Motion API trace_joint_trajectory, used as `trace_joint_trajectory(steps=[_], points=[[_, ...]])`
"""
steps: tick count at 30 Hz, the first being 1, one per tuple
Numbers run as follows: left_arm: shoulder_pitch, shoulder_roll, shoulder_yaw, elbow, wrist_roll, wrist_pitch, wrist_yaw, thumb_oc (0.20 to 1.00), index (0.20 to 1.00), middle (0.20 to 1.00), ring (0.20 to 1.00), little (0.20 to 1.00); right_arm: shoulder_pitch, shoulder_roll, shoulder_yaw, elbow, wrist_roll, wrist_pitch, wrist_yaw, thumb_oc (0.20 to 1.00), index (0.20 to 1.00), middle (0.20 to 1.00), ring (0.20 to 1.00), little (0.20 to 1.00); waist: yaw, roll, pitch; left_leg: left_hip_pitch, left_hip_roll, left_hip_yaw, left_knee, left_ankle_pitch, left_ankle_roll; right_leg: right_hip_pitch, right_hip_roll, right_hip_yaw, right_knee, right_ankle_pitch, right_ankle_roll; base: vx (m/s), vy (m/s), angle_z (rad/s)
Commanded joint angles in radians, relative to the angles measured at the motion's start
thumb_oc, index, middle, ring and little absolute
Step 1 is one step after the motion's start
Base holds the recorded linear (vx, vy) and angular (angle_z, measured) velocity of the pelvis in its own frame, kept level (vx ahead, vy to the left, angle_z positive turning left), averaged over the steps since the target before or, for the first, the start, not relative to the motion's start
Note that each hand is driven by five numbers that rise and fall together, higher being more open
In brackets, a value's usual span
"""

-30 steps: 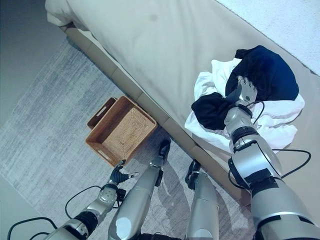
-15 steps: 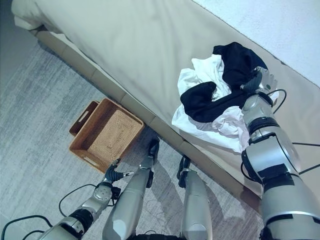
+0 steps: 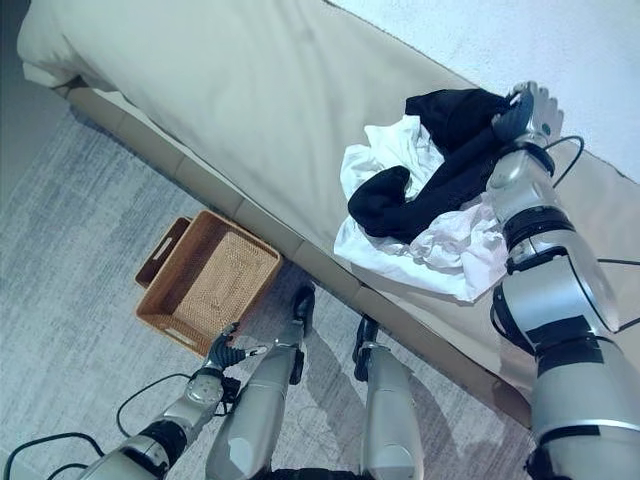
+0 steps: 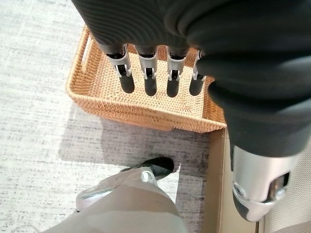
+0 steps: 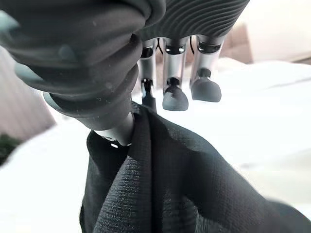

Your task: Pick up clothes into the bucket

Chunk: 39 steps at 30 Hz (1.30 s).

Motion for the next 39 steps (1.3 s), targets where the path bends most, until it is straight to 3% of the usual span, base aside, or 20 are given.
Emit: trace_joint_trajectory(steps=[1, 7, 11, 15, 17, 18, 19, 20, 22, 24, 25, 27, 33, 36, 37, 38, 39], points=[[0.041, -0.027, 0.03, 0.029, -0.026, -0.011, 0.001, 1.0, 1.0, 1.0, 1.0, 1.0, -0.095, -0.098, 0.076, -0.017, 0.028, -0.033, -0.051, 0.2, 0.2, 0.2, 0.2, 0.2, -0.006, -0.038, -0.035, 0.021, -0.011, 0.001, 0.09, -0.105, -0.007, 0.047, -0.02, 0.028, -0.112, 0.101, 0.053, 0.0, -0.004, -0.12], [0.045, -0.025, 0.043, 0.004, -0.014, -0.021, 0.01, 1.0, 1.0, 1.0, 1.0, 1.0, -0.053, -0.129, 0.015, -0.212, 0.014, -0.053, -0.134, 0.2, 0.2, 0.2, 0.2, 0.2, -0.019, -0.044, -0.062, 0.05, -0.002, 0.005, 0.039, -0.085, -0.01, 0.072, -0.013, 0.027, -0.166, 0.131, 0.063, 0.02, 0.008, -0.04], [0.082, 0.003, 0.069, -0.092, 0.017, -0.048, 0.017, 1.0, 1.0, 1.0, 1.0, 1.0, 0.036, -0.238, -0.077, -0.448, -0.039, -0.067, -0.199, 0.2, 0.2, 0.2, 0.2, 0.2, -0.018, -0.051, -0.097, 0.108, -0.001, 0.014, 0.024, -0.1, -0.008, 0.139, -0.018, 0.027, -0.194, 0.132, 0.074, 0.07, 0.012, -0.02], [0.116, 0.052, 0.123, -0.222, -0.003, -0.068, 0.023, 1.0, 1.0, 1.0, 1.0, 1.0, 0.038, -0.309, -0.104, -0.589, -0.063, -0.065, -0.195, 0.2, 0.2, 0.2, 0.2, 0.2, -0.019, -0.064, -0.132, 0.15, 0.001, 0.026, 0.015, -0.109, -0.005, 0.186, -0.017, 0.04, -0.221, 0.145, 0.082, 0.1, 0.054, -0.06], [0.17, 0.13, 0.193, -0.428, -0.005, -0.095, 0.035, 1.0, 1.0, 1.0, 1.0, 1.0, 0.017, -0.358, -0.091, -0.606, -0.056, -0.07, -0.178, 0.2, 0.2, 0.2, 0.2, 0.2, -0.014, -0.073, -0.174, 0.203, 0.003, 0.043, 0.008, -0.132, -0.001, 0.243, -0.012, 0.053, -0.251, 0.148, 0.091, 0.11, 0.057, -0.16], [0.172, 0.131, 0.194, -0.431, -0.005, -0.093, 0.035, 1.0, 1.0, 1.0, 1.0, 1.0, 0.017, -0.357, -0.091, -0.605, -0.056, -0.07, -0.178, 0.2, 0.2, 0.2, 0.2, 0.2, -0.014, -0.074, -0.175, 0.202, 0.002, 0.044, 0.005, -0.126, -0.001, 0.242, -0.012, 0.053, -0.255, 0.154, 0.091, 0.11, 0.073, -0.2], [0.195, 0.206, 0.257, -0.571, 0.007, -0.1, 0.041, 1.0, 1.0, 1.0, 1.0, 1.0, -0.025, -0.389, -0.047, -0.604, -0.043, -0.076, -0.133, 0.2, 0.2, 0.2, 0.2, 0.2, -0.011, -0.081, -0.202, 0.24, 0.006, 0.058, 0.002, -0.144, 0.002, 0.274, -0.005, 0.071, -0.267, 0.151, 0.096, 0.07, 0.054, -0.15], [0.197, 0.206, 0.26, -0.575, 0.007, -0.098, 0.04, 1.0, 1.0, 1.0, 1.0, 1.0, -0.03, -0.388, -0.043, -0.602, -0.042, -0.076, -0.133, 0.2, 0.2, 0.2, 0.2, 0.2, -0.012, -0.081, -0.202, 0.239, 0.005, 0.059, -0.001, -0.138, 0.003, 0.273, -0.005, 0.071, -0.271, 0.157, 0.096, 0.11, 0.076, -0.25], [0.212, 0.344, 0.356, -0.792, 0.045, -0.108, 0.034, 1.0, 1.0, 1.0, 1.0, 1.0, -0.088, -0.407, 0.024, -0.6, -0.003, -0.087, -0.07, 0.2, 0.2, 0.2, 0.2, 0.2, -0.016, -0.087, -0.246, 0.29, 0.008, 0.076, -0.006, -0.161, 0.006, 0.32, 0.005, 0.089, -0.289, 0.147, 0.099, 0.1, 0.069, -0.43], [0.219, 0.383, 0.388, -0.856, 0.052, -0.107, 0.022, 1.0, 1.0, 1.0, 1.0, 1.0, -0.105, -0.407, 0.048, -0.604, 0.013, -0.093, -0.046, 0.2, 0.2, 0.2, 0.2, 0.2, -0.022, -0.088, -0.261, 0.305, 0.007, 0.082, -0.016, -0.158, 0.008, 0.333, 0.007, 0.096, -0.303, 0.153, 0.1, 0.1, 0.053, -0.33], [0.2, 0.474, 0.433, -0.965, 0.016, -0.113, -0.015, 1.0, 1.0, 1.0, 1.0, 1.0, -0.124, -0.405, 0.093, -0.599, 0.051, -0.102, 0.005, 0.2, 0.2, 0.2, 0.2, 0.2, -0.028, -0.086, -0.294, 0.335, 0.009, 0.094, -0.023, -0.172, 0.009, 0.359, 0.013, 0.104, -0.313, 0.146, 0.102, 0.09, 0.043, -0.2], [0.193, 0.504, 0.453, -1.02, -0.023, -0.115, -0.039, 1.0, 1.0, 1.0, 1.0, 1.0, -0.137, -0.4, 0.118, -0.585, 0.079, -0.103, 0.032, 0.2, 0.2, 0.2, 0.2, 0.2, -0.033, -0.086, -0.31, 0.348, 0.01, 0.101, -0.033, -0.17, 0.01, 0.366, 0.015, 0.111, -0.323, 0.153, 0.103, 0.07, 0.023, -0.18], [0.069, 0.651, 0.378, -1.142, -0.24, -0.117, -0.165, 1.0, 1.0, 1.0, 1.0, 1.0, -0.13, -0.39, 0.203, -0.578, 0.22, -0.109, 0.161, 0.2, 0.2, 0.2, 0.2, 0.2, -0.06, -0.08, -0.39, 0.412, 0.021, 0.132, -0.056, -0.179, 0.013, 0.411, 0.023, 0.135, -0.343, 0.151, 0.106, 0.09, 0.012, -0.15], [-0.025, 0.699, 0.266, -1.155, -0.352, -0.105, -0.221, 1.0, 1.0, 1.0, 1.0, 1.0, -0.115, -0.395, 0.243, -0.592, 0.248, -0.109, 0.197, 0.2, 0.2, 0.2, 0.2, 0.2, -0.078, -0.075, -0.426, 0.44, 0.028, 0.145, -0.072, -0.18, 0.011, 0.432, 0.026, 0.144, -0.358, 0.154, 0.109, 0.09, -0.007, -0.11], [-0.132, 0.722, 0.158, -1.117, -0.381, -0.092, -0.24, 1.0, 1.0, 1.0, 1.0, 1.0, -0.108, -0.402, 0.271, -0.61, 0.267, -0.118, 0.223, 0.2, 0.2, 0.2, 0.2, 0.2, -0.089, -0.072, -0.442, 0.457, 0.032, 0.151, -0.082, -0.178, 0.009, 0.446, 0.027, 0.145, -0.366, 0.156, 0.111, 0.07, -0.011, -0.17], [-0.145, 0.721, 0.146, -1.11, -0.382, -0.094, -0.239, 1.0, 1.0, 1.0, 1.0, 1.0, -0.106, -0.406, 0.269, -0.61, 0.268, -0.119, 0.223, 0.2, 0.2, 0.2, 0.2, 0.2, -0.085, -0.073, -0.44, 0.458, 0.032, 0.15, -0.083, -0.177, 0.009, 0.448, 0.027, 0.144, -0.367, 0.157, 0.111, 0.08, -0.022, -0.09], [-0.254, 0.733, 0.046, -1.077, -0.39, -0.086, -0.248, 1.0, 1.0, 1.0, 1.0, 1.0, -0.102, -0.414, 0.3, -0.626, 0.286, -0.125, 0.245, 0.2, 0.2, 0.2, 0.2, 0.2, -0.093, -0.071, -0.454, 0.47, 0.034, 0.154, -0.091, -0.176, 0.007, 0.46, 0.028, 0.147, -0.375, 0.159, 0.112, 0.04, -0.01, -0.01]])
